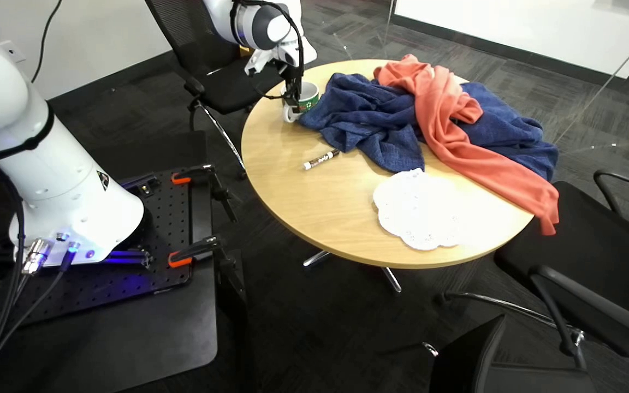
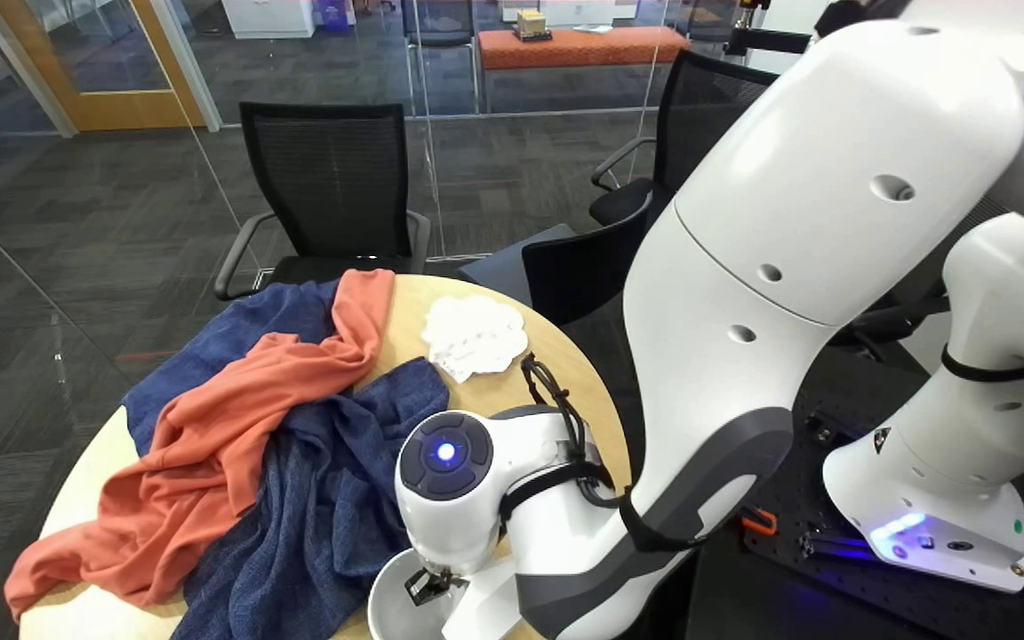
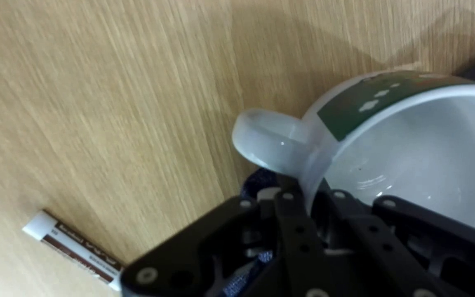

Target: Put the cup on the right side of the marker

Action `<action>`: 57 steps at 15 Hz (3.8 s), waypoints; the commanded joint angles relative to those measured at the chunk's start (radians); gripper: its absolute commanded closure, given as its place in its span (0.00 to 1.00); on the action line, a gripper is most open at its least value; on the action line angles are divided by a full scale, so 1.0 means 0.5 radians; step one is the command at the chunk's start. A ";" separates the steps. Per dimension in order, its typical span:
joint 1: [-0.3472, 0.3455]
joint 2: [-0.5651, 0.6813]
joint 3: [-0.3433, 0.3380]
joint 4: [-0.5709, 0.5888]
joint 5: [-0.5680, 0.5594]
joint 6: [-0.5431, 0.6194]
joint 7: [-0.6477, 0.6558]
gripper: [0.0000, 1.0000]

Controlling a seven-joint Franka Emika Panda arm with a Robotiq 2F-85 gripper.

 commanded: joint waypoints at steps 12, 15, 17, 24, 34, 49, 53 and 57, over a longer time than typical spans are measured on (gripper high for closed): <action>-0.156 -0.505 -0.115 -0.042 -0.244 -0.313 0.104 0.98; -0.165 -0.516 -0.182 -0.042 -0.443 -0.359 0.255 0.98; -0.228 -0.523 -0.143 -0.057 -0.482 -0.357 0.276 0.98; -0.277 -0.420 -0.096 -0.014 -0.485 -0.310 0.241 0.90; -0.409 -0.304 -0.213 0.065 -0.515 -0.314 0.317 0.98; -0.752 -0.170 -0.312 0.025 -0.375 -0.349 0.230 0.98; -0.795 -0.157 -0.326 -0.023 -0.326 -0.358 0.229 0.98; -0.839 -0.163 -0.317 -0.089 -0.283 -0.371 0.208 0.98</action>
